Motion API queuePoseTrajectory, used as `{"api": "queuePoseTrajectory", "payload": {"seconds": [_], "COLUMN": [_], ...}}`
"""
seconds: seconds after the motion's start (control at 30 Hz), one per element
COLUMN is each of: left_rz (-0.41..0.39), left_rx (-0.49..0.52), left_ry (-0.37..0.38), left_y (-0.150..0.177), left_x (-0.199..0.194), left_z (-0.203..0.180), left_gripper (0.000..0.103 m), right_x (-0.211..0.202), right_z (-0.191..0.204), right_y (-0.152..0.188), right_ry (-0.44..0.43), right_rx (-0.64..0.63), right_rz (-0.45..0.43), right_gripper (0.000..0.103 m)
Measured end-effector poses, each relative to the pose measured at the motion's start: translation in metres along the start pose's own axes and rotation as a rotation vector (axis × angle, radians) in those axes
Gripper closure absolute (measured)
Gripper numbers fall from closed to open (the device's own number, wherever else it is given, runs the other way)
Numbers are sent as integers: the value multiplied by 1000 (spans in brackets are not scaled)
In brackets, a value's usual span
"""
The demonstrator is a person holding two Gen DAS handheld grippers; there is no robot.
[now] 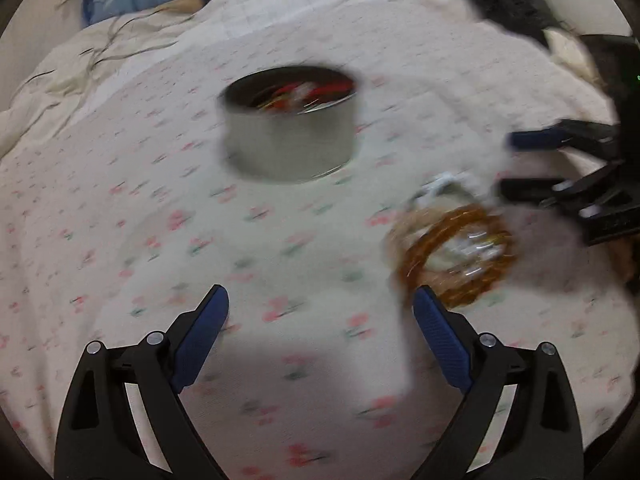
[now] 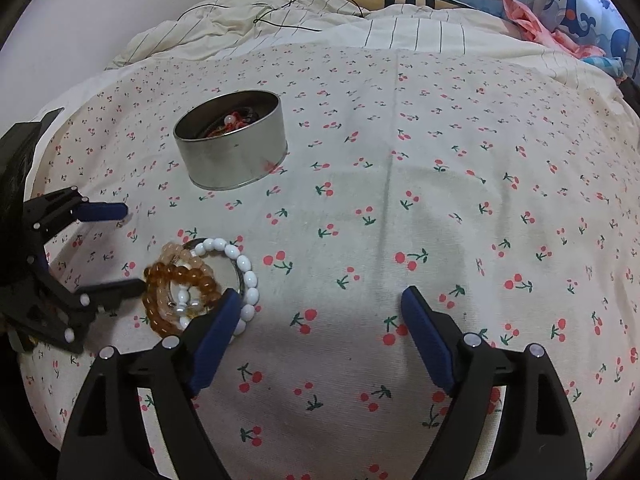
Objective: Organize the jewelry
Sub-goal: 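Move both tools back toward the amber and white bead bracelets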
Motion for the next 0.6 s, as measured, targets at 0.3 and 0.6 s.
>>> {"api": "queuePoseTrajectory", "payload": {"seconds": [0.3,0.6], "left_rz": [-89,5], "left_rx": [-85,-34], "left_ry": [180,-116], "left_y": [-10,1], "left_x": [-23,3], "left_z": [-2,28], "left_gripper": [13,12], "right_x": [2,4], "right_z": [2,4], "right_y": [0,1], "right_ry": [2,1], "right_rx": [-9,-15], "right_rz": [6,11], "right_gripper": [21,19]}}
Point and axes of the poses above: each gripper's, at about its wrist camera, not at the fingertips, and x roughly the way its jaws point, z to its left, y to its underside, the point moved 6 cm from there along x, roughly the way its jaws point, and after that the axes turned 9 degrees about -y, right-handed, at the moved point
